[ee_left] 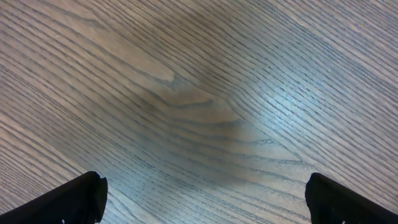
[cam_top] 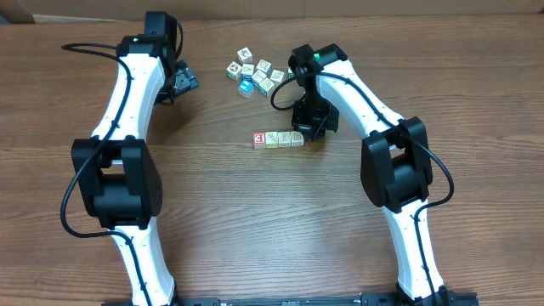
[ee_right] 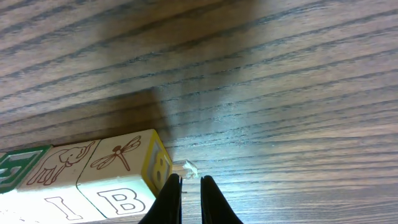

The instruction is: Form a horizontal line

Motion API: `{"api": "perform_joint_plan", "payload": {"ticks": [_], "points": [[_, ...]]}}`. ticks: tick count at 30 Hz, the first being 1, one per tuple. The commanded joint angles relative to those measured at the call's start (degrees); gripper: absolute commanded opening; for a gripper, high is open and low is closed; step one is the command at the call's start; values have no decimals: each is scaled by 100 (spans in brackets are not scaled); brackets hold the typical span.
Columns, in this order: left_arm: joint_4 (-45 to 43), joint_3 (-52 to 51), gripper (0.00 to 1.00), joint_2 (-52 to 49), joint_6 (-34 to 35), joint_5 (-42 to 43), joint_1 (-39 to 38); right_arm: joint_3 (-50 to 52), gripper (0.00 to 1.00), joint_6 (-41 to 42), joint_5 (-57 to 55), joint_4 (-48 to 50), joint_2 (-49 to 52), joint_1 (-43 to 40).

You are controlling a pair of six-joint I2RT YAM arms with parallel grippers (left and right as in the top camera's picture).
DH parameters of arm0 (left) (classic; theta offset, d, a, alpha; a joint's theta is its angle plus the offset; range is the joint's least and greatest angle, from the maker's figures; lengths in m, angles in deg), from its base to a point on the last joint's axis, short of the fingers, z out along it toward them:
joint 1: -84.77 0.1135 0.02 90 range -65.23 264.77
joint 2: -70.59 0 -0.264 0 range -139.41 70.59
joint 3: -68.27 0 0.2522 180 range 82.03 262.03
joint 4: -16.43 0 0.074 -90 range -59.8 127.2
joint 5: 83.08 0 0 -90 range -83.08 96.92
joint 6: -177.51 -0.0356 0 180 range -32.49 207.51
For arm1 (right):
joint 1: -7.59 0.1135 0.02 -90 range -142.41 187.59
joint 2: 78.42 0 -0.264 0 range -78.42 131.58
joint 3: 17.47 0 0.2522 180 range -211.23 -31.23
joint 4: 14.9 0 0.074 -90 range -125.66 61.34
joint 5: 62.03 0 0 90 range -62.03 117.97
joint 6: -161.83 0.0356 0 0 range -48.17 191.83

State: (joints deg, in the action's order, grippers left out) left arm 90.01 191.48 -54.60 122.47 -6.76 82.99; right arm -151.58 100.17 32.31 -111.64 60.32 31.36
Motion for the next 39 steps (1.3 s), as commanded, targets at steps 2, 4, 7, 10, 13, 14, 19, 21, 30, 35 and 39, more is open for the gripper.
{"api": "perform_joint_plan", "payload": {"ticks": [2,4,7,10,13,14,19,21,30,35,39], "points": [[-9,129,100,-103,-26,22,-22,42,8,20,55,11,-83,28],[-11,129,100,-103,-26,22,-22,42,8,20,52,13,-83,28],[-9,129,100,-103,-26,22,-22,42,8,20,50,13,-83,28],[-11,129,100,-103,-26,22,-22,39,8,20,55,11,-83,31],[-11,129,100,-103,-26,22,-22,42,8,22,98,13,-83,28],[-11,129,100,-103,-26,22,-22,39,8,22,118,13,-83,28],[-9,129,100,-103,-26,22,-22,42,8,22,138,13,-83,28],[-9,129,100,-103,-26,22,-22,42,8,24,140,13,-83,31],[-9,129,100,-103,-26,22,-22,42,8,39,136,13,-83,28],[-9,129,100,-103,-26,22,-22,42,8,37,101,31,-83,28],[-11,129,100,-103,-26,22,-22,42,8,37,-90,28,-83,28]]}}
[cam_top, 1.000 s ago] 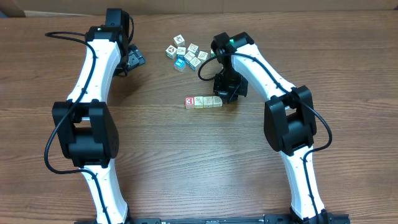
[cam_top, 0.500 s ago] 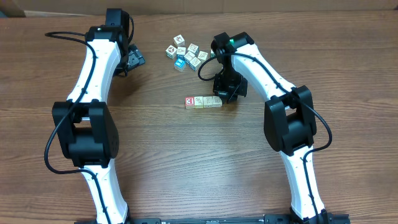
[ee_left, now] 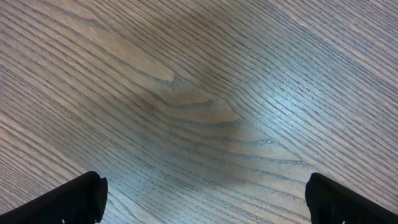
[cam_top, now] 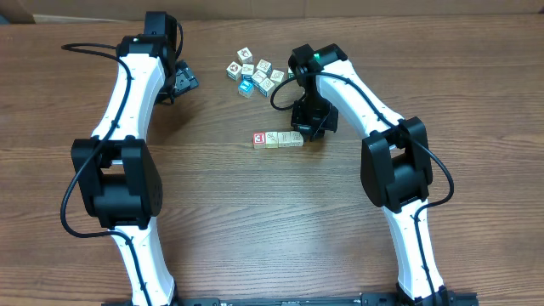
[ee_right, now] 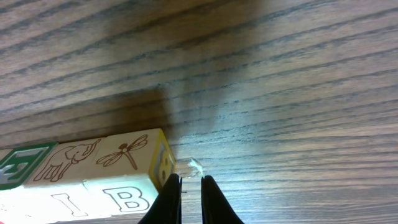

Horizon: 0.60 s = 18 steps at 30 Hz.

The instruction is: Form a horizontal line

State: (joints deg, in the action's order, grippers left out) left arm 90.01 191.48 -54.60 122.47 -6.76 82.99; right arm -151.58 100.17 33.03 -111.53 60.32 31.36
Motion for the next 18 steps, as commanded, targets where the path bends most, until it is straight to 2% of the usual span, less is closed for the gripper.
{"api": "perform_joint_plan", "payload": {"ticks": [1,11,18], "points": [[-9,129,100,-103,-26,22,-22,42,8,35,-205,15,-83,20],[-9,129,100,-103,-26,22,-22,42,8,39,-896,22,-83,-44],[-9,129,100,-103,-26,22,-22,42,8,37,-951,4,-83,-409]]}}
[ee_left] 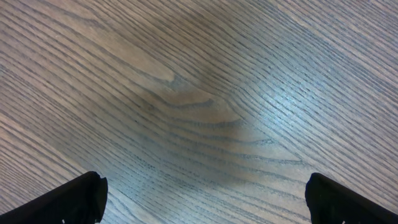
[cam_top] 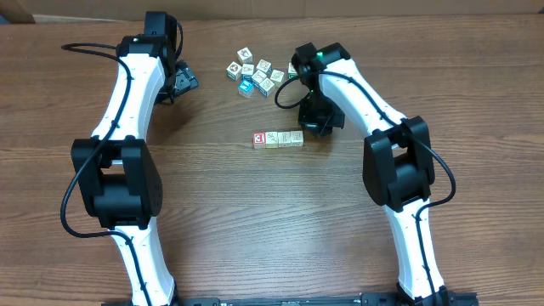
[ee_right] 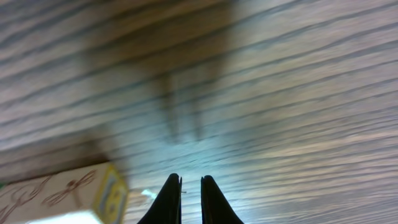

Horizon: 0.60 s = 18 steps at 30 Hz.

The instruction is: Form a horizontal line

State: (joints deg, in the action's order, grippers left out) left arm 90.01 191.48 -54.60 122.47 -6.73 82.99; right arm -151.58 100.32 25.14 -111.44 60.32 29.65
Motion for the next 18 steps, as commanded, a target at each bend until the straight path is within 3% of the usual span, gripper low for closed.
{"api": "perform_joint_plan", "payload": {"ticks": [1,2,3,5,6,7,18], "points": [[-9,129,100,-103,-26,20,-22,42,8,20,-164,-7,-83,-308],[-9,129,100,-103,-26,20,-22,42,13,20,-164,-4,-83,-393],[-9,129,100,-103,-26,20,-22,42,36,20,-170,-4,-83,-481],[-9,129,100,-103,-26,20,-22,42,72,17,-247,-11,-83,-625],[-9,129,100,-103,-26,20,-22,42,96,17,-278,-11,-83,-693],[-9,129,100,-103,-26,20,-22,42,100,20,-315,24,-83,-767],[-11,129,100,-103,-26,20,-22,42,100,0,-614,1550,-83,-1244]]}}
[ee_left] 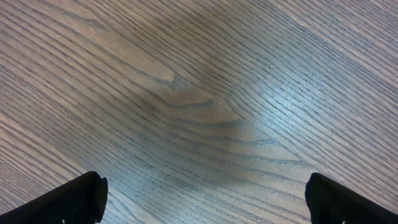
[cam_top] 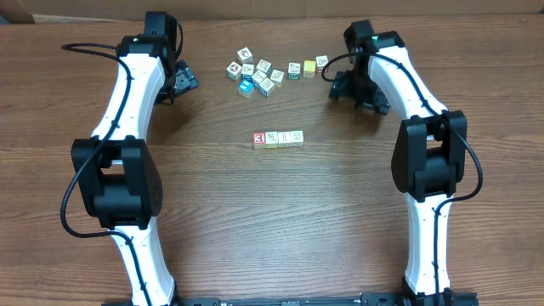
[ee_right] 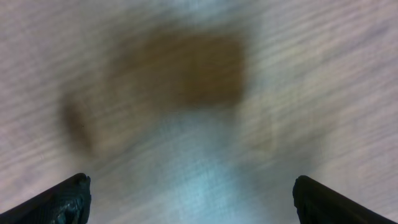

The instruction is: Form a horizontal line

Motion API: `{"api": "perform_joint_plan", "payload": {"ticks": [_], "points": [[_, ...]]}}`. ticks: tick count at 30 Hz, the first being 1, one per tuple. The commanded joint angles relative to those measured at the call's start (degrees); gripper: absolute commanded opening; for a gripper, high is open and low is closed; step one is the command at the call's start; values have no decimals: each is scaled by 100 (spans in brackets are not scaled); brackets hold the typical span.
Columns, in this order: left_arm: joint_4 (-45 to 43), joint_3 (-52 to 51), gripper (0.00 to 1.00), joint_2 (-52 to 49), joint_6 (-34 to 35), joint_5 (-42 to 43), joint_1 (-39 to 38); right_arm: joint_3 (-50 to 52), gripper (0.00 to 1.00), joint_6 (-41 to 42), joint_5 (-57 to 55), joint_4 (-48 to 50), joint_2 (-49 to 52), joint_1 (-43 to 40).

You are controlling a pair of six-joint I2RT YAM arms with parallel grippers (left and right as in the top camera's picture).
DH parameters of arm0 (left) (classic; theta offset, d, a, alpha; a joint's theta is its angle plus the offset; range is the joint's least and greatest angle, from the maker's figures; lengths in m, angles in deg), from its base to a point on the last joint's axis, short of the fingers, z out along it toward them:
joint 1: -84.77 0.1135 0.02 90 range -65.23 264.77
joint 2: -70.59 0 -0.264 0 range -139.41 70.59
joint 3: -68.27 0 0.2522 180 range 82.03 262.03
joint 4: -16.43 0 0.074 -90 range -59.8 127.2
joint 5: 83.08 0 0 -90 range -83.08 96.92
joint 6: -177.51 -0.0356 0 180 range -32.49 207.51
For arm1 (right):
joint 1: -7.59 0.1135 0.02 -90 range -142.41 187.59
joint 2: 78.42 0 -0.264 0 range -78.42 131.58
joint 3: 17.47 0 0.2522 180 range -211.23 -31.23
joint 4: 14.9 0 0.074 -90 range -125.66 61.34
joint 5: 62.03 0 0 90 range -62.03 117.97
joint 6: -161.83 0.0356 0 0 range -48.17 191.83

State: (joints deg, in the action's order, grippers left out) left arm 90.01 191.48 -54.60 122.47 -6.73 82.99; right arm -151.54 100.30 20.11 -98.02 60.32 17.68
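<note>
Three small picture blocks [cam_top: 278, 138] lie side by side in a left-to-right row at mid-table, the red-faced one at the left end. A heap of loose blocks [cam_top: 255, 74] sits farther back, with two more blocks [cam_top: 308, 65] to its right. My right gripper [cam_top: 355, 92] stands open at the back right, beyond the row and right of the two blocks; its wrist view is blurred and shows only wood between the fingers [ee_right: 68, 199]. My left gripper [cam_top: 180, 82] rests open at the back left over bare wood, fingers [ee_left: 71, 199] far apart.
The brown wooden table [cam_top: 255, 212] carries only the blocks. Both white arms reach in from the front edge, the left arm along the left side, the right arm along the right.
My right gripper has gone from just right of the row, shut, to the back right of the table, and it now stands open. The row and the left arm have not moved.
My right gripper was shut and low against the right end of the three-block row, by the dragonfly block. It stayed there, then stood a little back from the row, still shut. Now it is open at the back right. The left gripper stayed open throughout.
</note>
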Motion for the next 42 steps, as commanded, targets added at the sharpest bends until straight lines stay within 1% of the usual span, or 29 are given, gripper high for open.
{"api": "perform_joint_plan", "payload": {"ticks": [1,8,12,42], "points": [[-11,129,100,-103,-24,20,-22,37,100,2,-111,376,-83,-52],[-11,129,100,-103,-26,20,-17,35,100,2,-111,1250,-83,-52],[-11,129,100,-103,-26,20,-13,35,100,2,-111,1486,-83,-52],[-11,129,100,-103,-26,20,-15,35,100,2,-111,1510,-83,-52]]}}
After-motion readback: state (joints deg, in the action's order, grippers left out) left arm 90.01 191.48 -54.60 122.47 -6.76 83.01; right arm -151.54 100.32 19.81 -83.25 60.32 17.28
